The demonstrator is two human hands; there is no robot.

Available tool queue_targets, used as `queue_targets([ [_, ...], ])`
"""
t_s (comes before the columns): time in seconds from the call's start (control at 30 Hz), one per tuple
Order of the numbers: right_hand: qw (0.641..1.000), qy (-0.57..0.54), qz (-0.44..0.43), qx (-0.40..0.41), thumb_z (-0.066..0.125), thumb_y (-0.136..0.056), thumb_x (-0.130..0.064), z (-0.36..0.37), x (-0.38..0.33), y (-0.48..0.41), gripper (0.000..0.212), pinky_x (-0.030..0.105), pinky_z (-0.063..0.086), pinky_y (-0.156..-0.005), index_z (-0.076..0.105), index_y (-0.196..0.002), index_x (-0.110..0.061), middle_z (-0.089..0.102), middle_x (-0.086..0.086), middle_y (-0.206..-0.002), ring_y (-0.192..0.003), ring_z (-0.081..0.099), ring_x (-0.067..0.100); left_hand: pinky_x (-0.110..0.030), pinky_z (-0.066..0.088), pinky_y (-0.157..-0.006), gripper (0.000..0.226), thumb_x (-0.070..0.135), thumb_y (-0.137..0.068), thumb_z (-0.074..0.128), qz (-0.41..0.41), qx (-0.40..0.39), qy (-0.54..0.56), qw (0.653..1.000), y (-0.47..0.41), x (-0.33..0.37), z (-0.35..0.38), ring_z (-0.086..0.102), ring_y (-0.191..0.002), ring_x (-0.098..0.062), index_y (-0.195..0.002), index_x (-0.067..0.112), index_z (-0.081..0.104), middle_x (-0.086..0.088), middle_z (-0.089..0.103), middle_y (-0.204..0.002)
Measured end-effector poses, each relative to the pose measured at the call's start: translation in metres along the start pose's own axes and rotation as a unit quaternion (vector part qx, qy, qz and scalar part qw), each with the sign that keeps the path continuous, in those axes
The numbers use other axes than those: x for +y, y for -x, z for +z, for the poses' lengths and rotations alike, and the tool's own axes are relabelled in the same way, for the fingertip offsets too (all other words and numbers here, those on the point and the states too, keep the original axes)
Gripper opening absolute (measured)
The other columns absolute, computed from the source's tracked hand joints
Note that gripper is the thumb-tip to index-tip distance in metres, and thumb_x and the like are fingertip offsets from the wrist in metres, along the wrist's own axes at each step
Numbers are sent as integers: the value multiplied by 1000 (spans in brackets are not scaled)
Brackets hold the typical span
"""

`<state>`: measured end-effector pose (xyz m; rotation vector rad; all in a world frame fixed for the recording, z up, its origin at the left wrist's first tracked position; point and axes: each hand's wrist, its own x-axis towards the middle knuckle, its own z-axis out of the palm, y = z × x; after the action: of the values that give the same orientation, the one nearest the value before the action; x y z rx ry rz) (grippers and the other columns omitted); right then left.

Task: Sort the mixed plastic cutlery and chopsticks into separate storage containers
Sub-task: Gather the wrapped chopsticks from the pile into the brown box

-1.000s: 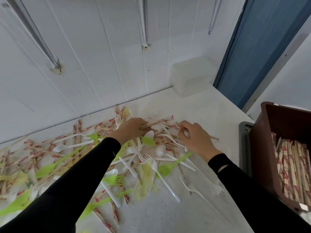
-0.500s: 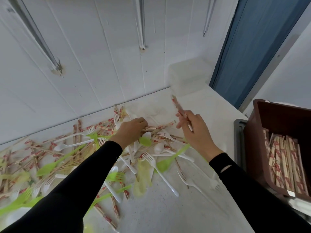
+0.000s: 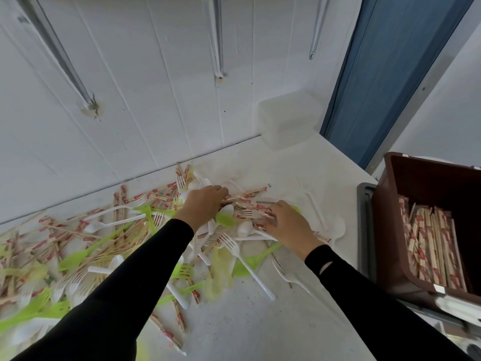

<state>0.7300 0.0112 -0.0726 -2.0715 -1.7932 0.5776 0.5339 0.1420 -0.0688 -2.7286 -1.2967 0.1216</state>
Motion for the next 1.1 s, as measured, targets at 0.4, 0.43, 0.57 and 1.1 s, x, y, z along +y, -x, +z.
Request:
queue_targets([
  [0.4, 999, -47, -21, -6, 56, -95, -29, -2, -3, 16, 14, 31, 42, -65, 60, -90, -17, 55, -2, -94, -82, 55, 19, -31, 44, -68, 33, 35, -101, 47, 14, -19, 15, 1000, -3, -3, 1, 59, -111, -19, -131, 22, 52, 3, 52, -125],
  [0.43, 999, -36, -12, -2, 56, -96, -31, -1, -2, 12, 19, 35, 47, -73, 64, -99, -14, 56, 0, -103, -89, 58, 21, -31, 43, -67, 34, 38, -102, 45, 16, -13, 8, 1000, -3, -2, 0, 60, -110, -19, -130, 21, 51, 3, 55, -123],
  [0.57, 999, 5, 18, -27, 52, -97, -42, 0, -8, 4, 30, 36, 49, -74, 63, -97, -14, 54, -1, -101, -87, 58, 21, -31, 46, -69, 30, 36, -100, 47, 32, 3, -17, 999, -2, 0, -8, 62, -105, -20, -123, 18, 54, 2, 63, -112],
  [1.1, 993, -6, 106, -51, 50, -94, -36, 9, -24, 0, 20, 32, 46, -69, 57, -90, -18, 68, 1, -90, -84, 63, 25, -30, 42, -62, 19, 37, -93, 63, -86, 5, 224, 971, 6, -12, -33, 61, -76, -23, -90, 18, 58, 4, 57, -73],
])
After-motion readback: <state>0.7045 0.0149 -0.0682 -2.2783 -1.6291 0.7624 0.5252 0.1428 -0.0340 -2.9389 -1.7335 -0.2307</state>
